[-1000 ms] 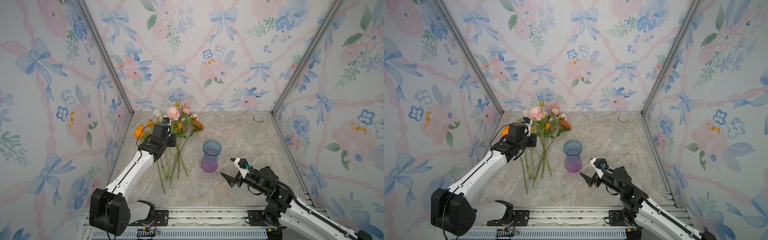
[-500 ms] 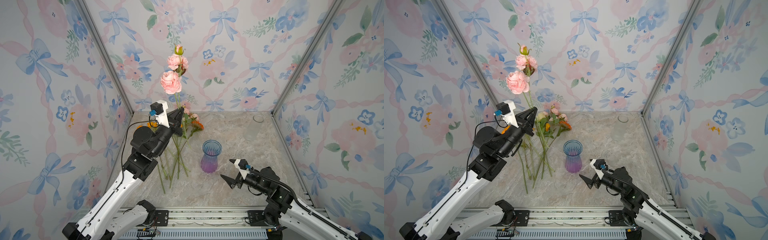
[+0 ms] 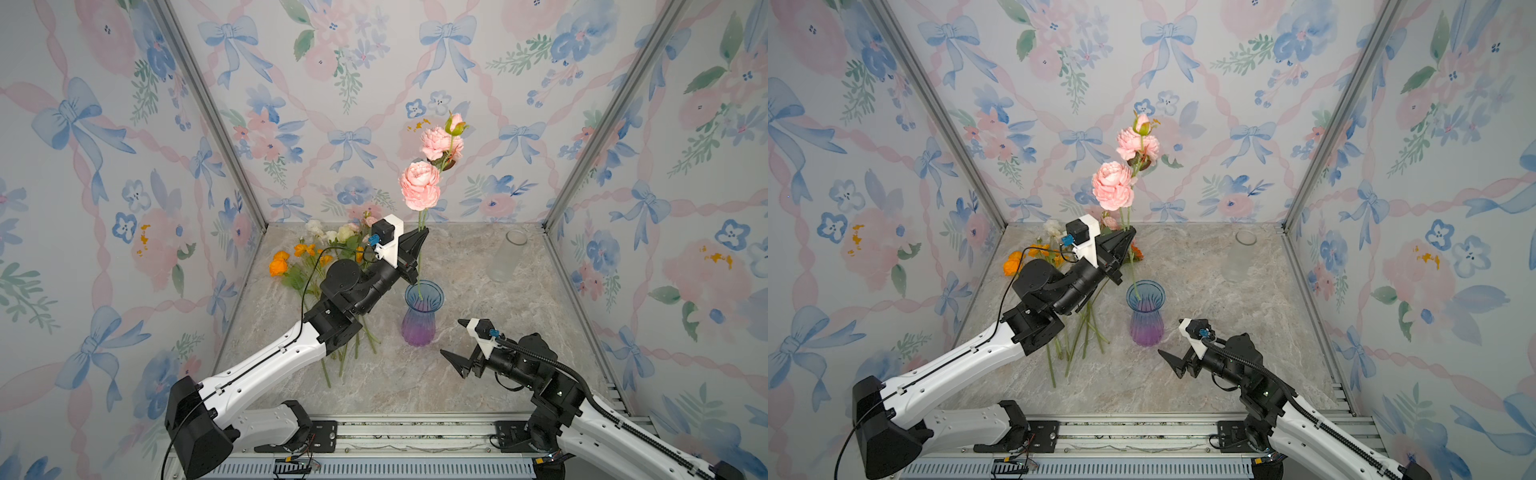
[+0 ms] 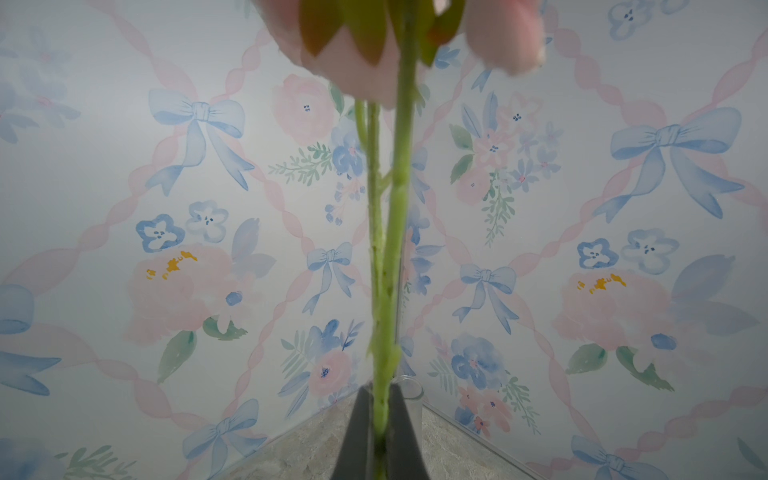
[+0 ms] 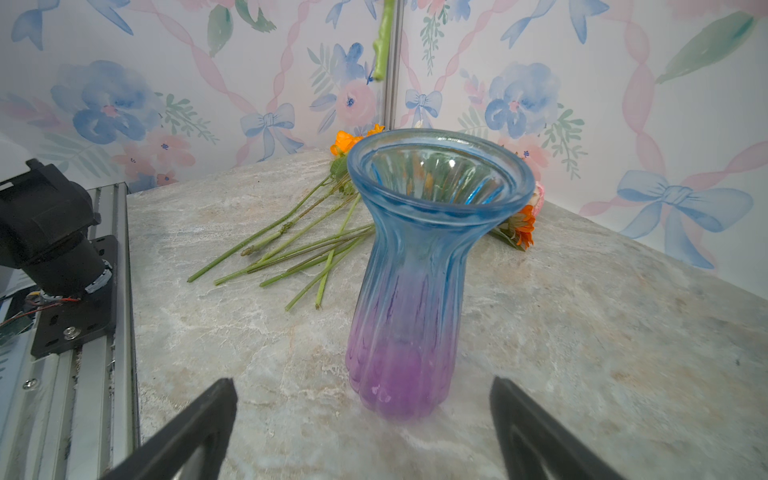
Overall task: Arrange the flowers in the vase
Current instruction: 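Move the pink rose over the vase and lower its stem inside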
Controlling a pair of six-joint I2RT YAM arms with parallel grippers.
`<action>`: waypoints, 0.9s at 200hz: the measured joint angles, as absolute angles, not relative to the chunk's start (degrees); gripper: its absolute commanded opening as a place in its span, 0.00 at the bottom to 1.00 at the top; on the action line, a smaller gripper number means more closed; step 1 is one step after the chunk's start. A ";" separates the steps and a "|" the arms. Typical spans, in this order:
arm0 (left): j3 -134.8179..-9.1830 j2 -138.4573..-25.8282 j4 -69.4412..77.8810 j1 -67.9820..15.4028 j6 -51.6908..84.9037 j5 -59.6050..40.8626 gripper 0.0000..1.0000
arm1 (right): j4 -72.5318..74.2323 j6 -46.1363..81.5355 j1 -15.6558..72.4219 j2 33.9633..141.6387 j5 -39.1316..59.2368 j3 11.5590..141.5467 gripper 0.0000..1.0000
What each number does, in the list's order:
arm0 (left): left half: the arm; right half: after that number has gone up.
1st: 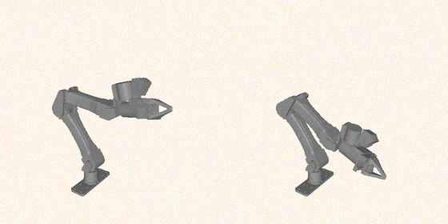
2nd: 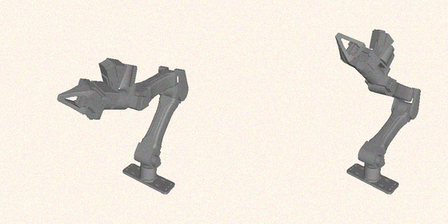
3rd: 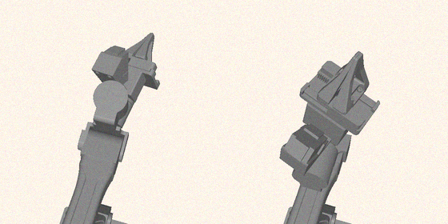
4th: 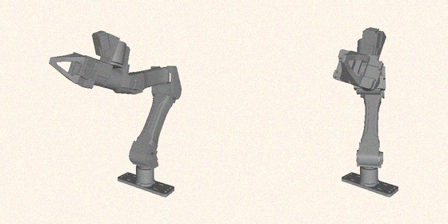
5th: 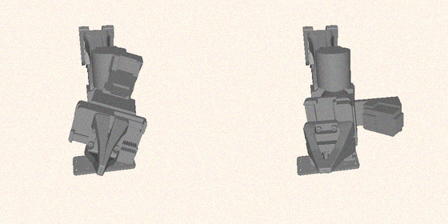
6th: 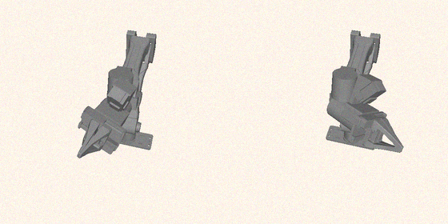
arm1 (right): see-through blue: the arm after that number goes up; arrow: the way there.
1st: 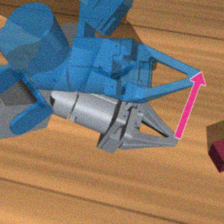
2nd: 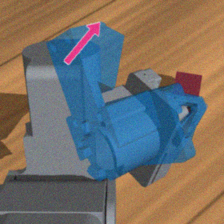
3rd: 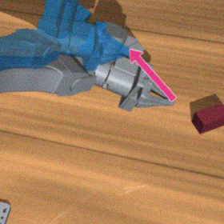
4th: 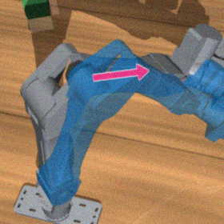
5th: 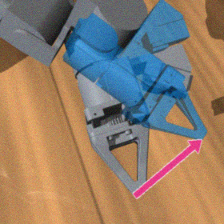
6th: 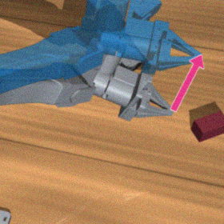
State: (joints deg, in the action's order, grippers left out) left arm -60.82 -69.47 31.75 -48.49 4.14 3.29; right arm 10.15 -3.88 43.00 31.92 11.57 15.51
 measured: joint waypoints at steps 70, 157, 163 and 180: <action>-54.50 -74.48 37.60 -51.81 -1.41 7.49 0.00 | 10.15 -3.88 43.00 31.42 11.57 15.51 0.97; -46.96 -76.27 40.73 -52.12 -1.32 8.82 0.06 | 10.15 -3.88 42.98 32.23 11.57 15.51 0.97; -46.70 -76.69 40.73 -52.12 -1.28 8.82 0.06 | 10.15 -3.88 42.98 32.27 11.57 15.51 0.97; -46.26 -78.06 40.73 -52.16 -1.13 8.82 0.07 | 10.15 -3.88 42.94 32.27 11.57 15.51 0.97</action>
